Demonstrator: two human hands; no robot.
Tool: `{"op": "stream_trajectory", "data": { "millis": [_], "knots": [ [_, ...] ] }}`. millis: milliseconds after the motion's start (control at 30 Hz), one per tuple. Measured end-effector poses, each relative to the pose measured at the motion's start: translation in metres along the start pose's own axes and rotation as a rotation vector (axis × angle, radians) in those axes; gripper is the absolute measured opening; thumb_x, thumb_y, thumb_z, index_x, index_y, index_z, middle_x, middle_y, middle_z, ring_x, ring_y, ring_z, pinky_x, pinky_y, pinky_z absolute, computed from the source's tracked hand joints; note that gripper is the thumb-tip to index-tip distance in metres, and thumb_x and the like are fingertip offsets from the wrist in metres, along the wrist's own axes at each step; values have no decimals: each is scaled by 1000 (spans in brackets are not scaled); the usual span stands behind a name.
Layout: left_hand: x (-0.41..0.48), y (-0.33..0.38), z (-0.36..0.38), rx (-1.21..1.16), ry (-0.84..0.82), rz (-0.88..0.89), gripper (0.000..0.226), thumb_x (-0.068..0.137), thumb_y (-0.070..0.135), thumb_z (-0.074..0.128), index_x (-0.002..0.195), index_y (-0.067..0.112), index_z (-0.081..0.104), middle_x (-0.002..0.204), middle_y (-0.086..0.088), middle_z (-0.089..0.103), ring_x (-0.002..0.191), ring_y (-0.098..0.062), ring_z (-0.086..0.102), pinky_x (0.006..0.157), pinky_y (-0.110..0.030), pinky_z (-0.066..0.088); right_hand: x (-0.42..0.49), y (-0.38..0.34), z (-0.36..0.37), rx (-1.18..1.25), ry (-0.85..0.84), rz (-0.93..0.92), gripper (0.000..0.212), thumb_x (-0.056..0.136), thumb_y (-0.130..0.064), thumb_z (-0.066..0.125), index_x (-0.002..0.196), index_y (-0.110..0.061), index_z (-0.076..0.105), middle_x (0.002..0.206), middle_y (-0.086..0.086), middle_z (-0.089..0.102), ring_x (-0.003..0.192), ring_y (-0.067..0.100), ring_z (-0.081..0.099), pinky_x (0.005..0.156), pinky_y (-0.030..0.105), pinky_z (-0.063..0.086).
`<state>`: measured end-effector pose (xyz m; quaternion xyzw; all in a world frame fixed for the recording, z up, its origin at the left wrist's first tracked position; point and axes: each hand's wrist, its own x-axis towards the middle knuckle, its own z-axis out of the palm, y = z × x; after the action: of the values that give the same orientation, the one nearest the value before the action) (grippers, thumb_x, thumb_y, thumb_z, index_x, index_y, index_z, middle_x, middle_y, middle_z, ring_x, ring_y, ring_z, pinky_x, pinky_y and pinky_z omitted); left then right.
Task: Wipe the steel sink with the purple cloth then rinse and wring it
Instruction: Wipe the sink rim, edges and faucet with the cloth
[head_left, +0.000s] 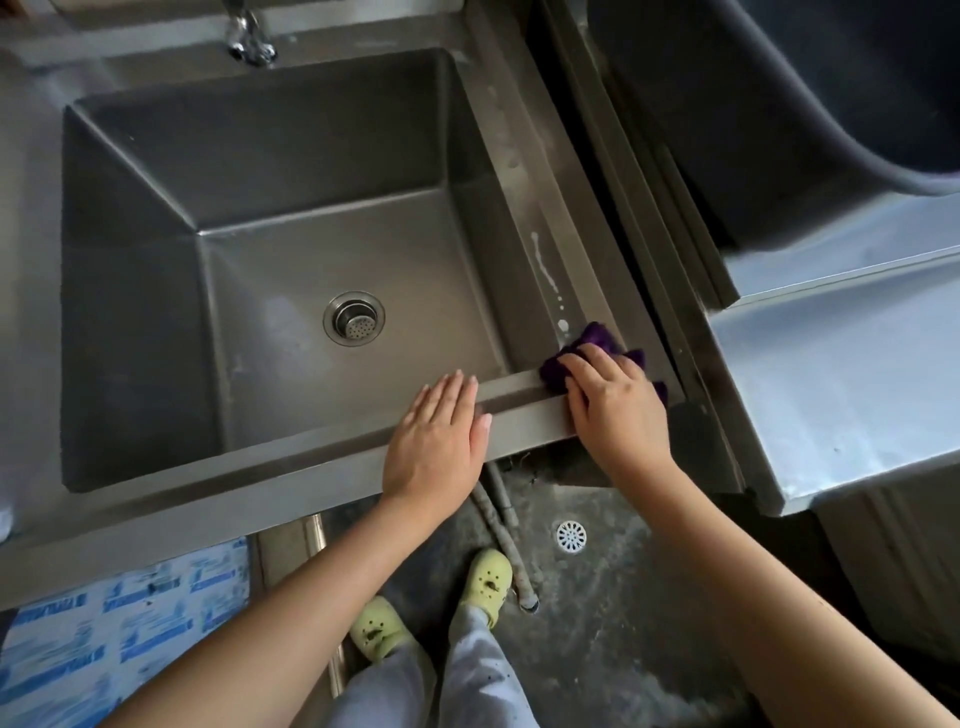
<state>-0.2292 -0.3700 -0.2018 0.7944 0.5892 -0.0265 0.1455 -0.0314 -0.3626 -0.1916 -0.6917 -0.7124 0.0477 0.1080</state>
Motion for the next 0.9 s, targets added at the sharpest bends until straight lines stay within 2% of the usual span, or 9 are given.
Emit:
{"op": "stream_trajectory", "data": {
  "millis": [133,233,300,533,700,900],
  "knots": [
    [1,1,1,24,-10,-17,71,91,45,-3,145,11,27,153,-7,30,142,-17,26,116,-29,6,25,8,3,30,-84,-33,31,93,-22,48,122,-18,61,130,5,59,106,31,56,90,41,47],
    [0,1,-1,24,-15,-20,64,96,42,8,140,7,39,146,-10,41,137,-21,38,114,-34,16,59,8,16,-22,-197,-84,38,96,-25,45,133,-23,51,147,5,41,128,36,40,107,47,33],
    [0,1,1,23,-20,-20,61,97,41,13,138,6,42,144,-11,44,135,-21,41,114,-36,17,81,7,22,-25,-224,-100,39,97,-27,41,136,-24,46,151,3,34,134,34,32,111,47,26],
    [-1,1,0,56,-28,-32,65,99,41,6,133,6,50,137,-10,53,128,-21,49,110,-38,24,123,6,25,42,-287,-109,43,99,-34,32,141,-27,38,155,1,25,138,32,24,112,44,21],
    [0,0,4,34,4,-23,59,97,39,18,135,6,47,140,-11,49,131,-22,46,113,-37,22,64,9,18,118,-183,-102,48,92,-32,30,136,-20,48,149,8,37,129,38,39,104,49,34],
    [0,-1,0,-26,-4,-1,70,92,47,2,144,12,32,152,-5,31,142,-15,26,116,-27,3,51,5,16,125,-209,-14,42,97,-27,36,139,-25,42,154,2,29,135,34,30,111,47,26]
  ]
}}
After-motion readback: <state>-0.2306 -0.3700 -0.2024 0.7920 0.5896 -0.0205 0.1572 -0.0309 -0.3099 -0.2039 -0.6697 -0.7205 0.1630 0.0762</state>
